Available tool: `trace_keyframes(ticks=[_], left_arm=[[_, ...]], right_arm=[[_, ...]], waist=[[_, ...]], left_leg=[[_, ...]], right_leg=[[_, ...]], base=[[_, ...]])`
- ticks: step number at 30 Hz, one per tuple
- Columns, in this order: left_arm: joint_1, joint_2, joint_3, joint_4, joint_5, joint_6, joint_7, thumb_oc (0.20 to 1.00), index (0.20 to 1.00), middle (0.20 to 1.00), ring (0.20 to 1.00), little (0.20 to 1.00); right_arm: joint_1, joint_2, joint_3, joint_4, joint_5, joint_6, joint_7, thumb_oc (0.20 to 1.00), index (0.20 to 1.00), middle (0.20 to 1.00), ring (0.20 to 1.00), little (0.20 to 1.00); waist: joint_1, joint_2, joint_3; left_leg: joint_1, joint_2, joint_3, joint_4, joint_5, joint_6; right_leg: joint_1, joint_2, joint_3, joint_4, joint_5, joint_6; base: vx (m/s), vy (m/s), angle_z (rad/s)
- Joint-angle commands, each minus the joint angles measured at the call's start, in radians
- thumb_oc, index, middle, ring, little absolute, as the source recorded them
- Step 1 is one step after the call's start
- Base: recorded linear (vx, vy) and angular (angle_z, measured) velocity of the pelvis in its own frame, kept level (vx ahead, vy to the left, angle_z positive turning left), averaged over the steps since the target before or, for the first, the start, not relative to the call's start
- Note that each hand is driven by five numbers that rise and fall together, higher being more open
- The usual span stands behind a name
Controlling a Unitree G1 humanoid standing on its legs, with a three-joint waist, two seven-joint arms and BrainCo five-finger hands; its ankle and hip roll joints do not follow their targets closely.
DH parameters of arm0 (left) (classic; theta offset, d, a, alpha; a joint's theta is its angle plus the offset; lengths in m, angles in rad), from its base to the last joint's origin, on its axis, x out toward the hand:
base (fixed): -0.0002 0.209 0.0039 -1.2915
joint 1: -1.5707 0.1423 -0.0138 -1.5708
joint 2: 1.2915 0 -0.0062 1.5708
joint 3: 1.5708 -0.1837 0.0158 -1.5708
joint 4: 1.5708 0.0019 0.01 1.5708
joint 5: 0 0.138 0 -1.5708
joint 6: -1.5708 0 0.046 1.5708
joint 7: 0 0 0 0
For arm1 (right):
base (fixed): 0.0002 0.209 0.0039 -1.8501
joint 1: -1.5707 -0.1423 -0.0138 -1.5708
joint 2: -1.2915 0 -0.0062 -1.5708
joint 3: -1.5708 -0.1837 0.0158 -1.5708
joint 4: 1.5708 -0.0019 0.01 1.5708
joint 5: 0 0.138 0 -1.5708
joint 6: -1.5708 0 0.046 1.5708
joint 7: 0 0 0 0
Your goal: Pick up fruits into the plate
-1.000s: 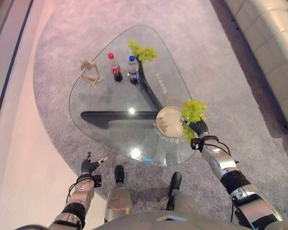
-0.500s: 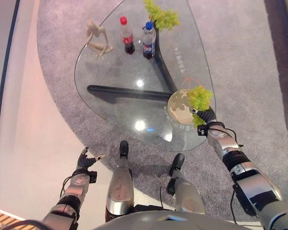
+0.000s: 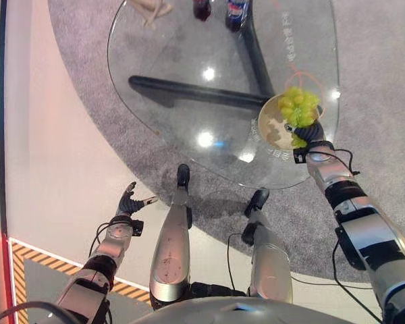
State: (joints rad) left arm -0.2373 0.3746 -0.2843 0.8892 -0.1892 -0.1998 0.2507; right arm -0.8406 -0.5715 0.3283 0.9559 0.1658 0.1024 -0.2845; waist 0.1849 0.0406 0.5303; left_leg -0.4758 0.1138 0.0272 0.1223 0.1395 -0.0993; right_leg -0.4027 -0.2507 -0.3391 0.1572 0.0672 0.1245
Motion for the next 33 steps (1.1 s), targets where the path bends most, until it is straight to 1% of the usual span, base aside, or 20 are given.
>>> trace_keyframes(ticks=[1,4,5,6,9,10,11,13,14,15,16,17,18,19,22,25,29,31,32,33], left_arm=[[0.059,0.027,-0.036,-0.032,-0.021,-0.021,0.015,1.0,1.0,1.0,1.0,1.0],[0.069,0.044,-0.039,-0.038,-0.029,-0.022,0.018,1.0,1.0,1.0,1.0,1.0],[0.069,0.048,-0.04,-0.04,-0.031,-0.023,0.017,1.0,1.0,1.0,1.0,1.0],[0.067,0.052,-0.042,-0.04,-0.032,-0.028,0.019,1.0,1.0,1.0,1.0,1.0],[0.067,0.061,-0.056,-0.062,-0.045,-0.036,0.017,1.0,1.0,1.0,1.0,1.0],[0.081,0.062,-0.067,-0.07,-0.053,-0.045,0.019,1.0,1.0,1.0,1.0,1.0],[0.082,0.064,-0.069,-0.075,-0.057,-0.046,0.019,1.0,1.0,1.0,1.0,1.0],[0.084,0.073,-0.077,-0.099,-0.066,-0.045,0.01,1.0,1.0,1.0,1.0,1.0],[0.085,0.082,-0.085,-0.12,-0.072,-0.046,0.007,1.0,1.0,1.0,1.0,1.0],[0.087,0.084,-0.087,-0.126,-0.076,-0.045,0.007,1.0,1.0,1.0,1.0,1.0],[0.09,0.089,-0.089,-0.138,-0.082,-0.044,0.004,1.0,1.0,1.0,1.0,1.0],[0.094,0.094,-0.089,-0.148,-0.084,-0.044,0.002,1.0,1.0,1.0,1.0,1.0],[0.098,0.099,-0.092,-0.158,-0.091,-0.047,0.0,1.0,1.0,1.0,1.0,1.0],[0.105,0.101,-0.093,-0.165,-0.091,-0.05,0.0,1.0,1.0,1.0,1.0,1.0],[0.109,0.102,-0.099,-0.179,-0.09,-0.037,0.004,1.0,1.0,1.0,1.0,1.0],[0.121,0.101,-0.098,-0.179,-0.079,-0.031,0.003,1.0,1.0,1.0,1.0,1.0],[0.122,0.107,-0.094,-0.175,-0.088,-0.026,0.009,1.0,1.0,1.0,1.0,1.0],[0.123,0.108,-0.093,-0.173,-0.092,-0.028,0.012,1.0,1.0,1.0,1.0,1.0],[0.123,0.108,-0.093,-0.172,-0.092,-0.028,0.012,1.0,1.0,1.0,1.0,1.0],[0.121,0.108,-0.092,-0.173,-0.093,-0.023,0.017,1.0,1.0,1.0,1.0,1.0]], right_arm=[[-0.049,-0.118,0.043,-0.004,-0.094,-0.002,-0.035,0.2,0.2,0.2,0.2,0.2],[-0.096,-0.153,0.085,0.013,-0.162,0.023,-0.04,0.2,0.2,0.2,0.2,0.2],[-0.107,-0.16,0.096,0.021,-0.179,0.039,-0.044,0.2,0.2,0.2,0.2,0.2],[-0.123,-0.172,0.11,0.04,-0.2,0.072,-0.045,0.2,0.2,0.2,0.2,0.2],[-0.154,-0.192,0.13,0.106,-0.225,0.119,-0.066,0.2,0.2,0.2,0.2,0.2],[-0.158,-0.198,0.141,0.132,-0.266,0.143,-0.064,0.2,0.2,0.2,0.2,0.2],[-0.163,-0.201,0.144,0.144,-0.28,0.146,-0.063,0.2,0.2,0.2,0.2,0.2],[-0.185,-0.212,0.164,0.18,-0.347,0.195,-0.047,0.2,0.2,0.2,0.2,0.2],[-0.203,-0.223,0.186,0.204,-0.388,0.241,-0.031,0.2,0.2,0.2,0.2,0.2],[-0.205,-0.227,0.191,0.209,-0.395,0.251,-0.025,0.2,0.2,0.2,0.2,0.2],[-0.21,-0.234,0.198,0.218,-0.408,0.278,-0.008,0.31,0.31,0.31,0.31,0.31],[-0.212,-0.24,0.203,0.229,-0.427,0.305,0.01,0.746,0.746,0.746,0.746,0.746],[-0.208,-0.244,0.207,0.254,-0.447,0.34,0.021,1.0,1.0,1.0,1.0,1.0],[-0.207,-0.249,0.21,0.264,-0.463,0.35,0.037,1.0,1.0,1.0,1.0,1.0],[-0.199,-0.258,0.208,0.279,-0.477,0.333,0.022,1.0,1.0,1.0,1.0,1.0],[-0.19,-0.266,0.201,0.27,-0.503,0.268,-0.043,1.0,1.0,1.0,1.0,1.0],[-0.172,-0.28,0.204,0.223,-0.553,0.156,-0.15,1.0,1.0,1.0,1.0,1.0],[-0.161,-0.284,0.206,0.198,-0.558,0.12,-0.194,1.0,1.0,1.0,1.0,1.0],[-0.161,-0.284,0.206,0.197,-0.557,0.118,-0.198,1.0,1.0,1.0,1.0,1.0],[-0.155,-0.285,0.204,0.179,-0.557,0.093,-0.225,1.0,1.0,1.0,1.0,1.0]], waist=[[0.016,0.036,-0.01],[0.021,0.037,-0.01],[0.022,0.037,-0.01],[0.024,0.036,-0.01],[0.029,0.041,-0.01],[0.031,0.044,-0.01],[0.033,0.046,-0.01],[0.038,0.052,-0.01],[0.042,0.056,-0.01],[0.043,0.057,-0.01],[0.044,0.058,-0.01],[0.046,0.059,-0.01],[0.049,0.062,-0.01],[0.05,0.064,-0.01],[0.05,0.07,-0.01],[0.049,0.077,-0.01],[0.042,0.073,-0.01],[0.038,0.069,-0.01],[0.038,0.069,-0.01],[0.034,0.067,-0.01]], left_leg=[[-0.083,-0.125,0.012,0.096,-0.103,0.068],[-0.115,-0.123,0.012,0.108,-0.105,0.072],[-0.125,-0.122,0.012,0.111,-0.104,0.073],[-0.135,-0.119,0.014,0.112,-0.103,0.073],[-0.155,-0.118,0.014,0.118,-0.103,0.077],[-0.132,-0.12,0.012,0.124,-0.135,0.071],[-0.135,-0.12,0.012,0.125,-0.135,0.071],[-0.143,-0.12,0.011,0.127,-0.134,0.072],[-0.148,-0.12,0.009,0.128,-0.132,0.073],[-0.149,-0.119,0.009,0.128,-0.132,0.073],[-0.149,-0.118,0.01,0.127,-0.132,0.074],[-0.149,-0.117,0.011,0.125,-0.131,0.074],[-0.148,-0.116,0.011,0.122,-0.129,0.076],[-0.148,-0.118,0.01,0.122,-0.129,0.077],[-0.143,-0.118,0.011,0.116,-0.127,0.078],[-0.136,-0.12,0.013,0.117,-0.131,0.08],[-0.124,-0.116,0.02,0.115,-0.134,0.081],[-0.121,-0.115,0.023,0.114,-0.134,0.081],[-0.121,-0.115,0.023,0.114,-0.134,0.081],[-0.118,-0.114,0.025,0.114,-0.136,0.081]], right_leg=[[-0.108,0.035,-0.012,0.182,-0.094,-0.037],[-0.143,0.033,-0.013,0.197,-0.092,-0.036],[-0.152,0.033,-0.015,0.199,-0.091,-0.036],[-0.162,0.033,-0.016,0.202,-0.091,-0.036],[-0.183,0.03,-0.019,0.212,-0.091,-0.036],[-0.169,0.028,-0.006,0.229,-0.123,-0.025],[-0.171,0.027,-0.007,0.23,-0.123,-0.024],[-0.18,0.022,-0.011,0.234,-0.121,-0.023],[-0.185,0.021,-0.013,0.233,-0.119,-0.022],[-0.185,0.02,-0.015,0.234,-0.118,-0.022],[-0.186,0.019,-0.017,0.234,-0.117,-0.022],[-0.186,0.018,-0.02,0.233,-0.117,-0.021],[-0.187,0.016,-0.023,0.234,-0.115,-0.021],[-0.187,0.018,-0.024,0.234,-0.115,-0.022],[-0.188,0.015,-0.025,0.236,-0.113,-0.022],[-0.186,0.013,-0.024,0.243,-0.117,-0.023],[-0.181,0.013,-0.025,0.246,-0.116,-0.018],[-0.179,0.015,-0.025,0.244,-0.115,-0.016],[-0.179,0.015,-0.025,0.244,-0.114,-0.016],[-0.178,0.016,-0.024,0.245,-0.115,-0.015]], base=[[0.02,0.015,0.14],[0.02,-0.006,0.11],[0.01,-0.019,0.07],[0.01,-0.019,0.04],[0.03,-0.008,0.02],[0.07,-0.015,0.03],[0.07,-0.015,0.02],[0.0,0.0,0.0],[0.0,0.0,0.0],[0.0,-0.036,-0.01],[0.0,0.0,0.0],[0.0,-0.038,0.0],[0.0,0.0,0.0],[0.0,0.0,0.0],[0.0,0.0,0.0],[0.0,0.0,0.0],[0.0,0.0,0.0],[0.0,0.0,0.0],[0.0,0.0,0.0],[0.0,0.0,0.0]])
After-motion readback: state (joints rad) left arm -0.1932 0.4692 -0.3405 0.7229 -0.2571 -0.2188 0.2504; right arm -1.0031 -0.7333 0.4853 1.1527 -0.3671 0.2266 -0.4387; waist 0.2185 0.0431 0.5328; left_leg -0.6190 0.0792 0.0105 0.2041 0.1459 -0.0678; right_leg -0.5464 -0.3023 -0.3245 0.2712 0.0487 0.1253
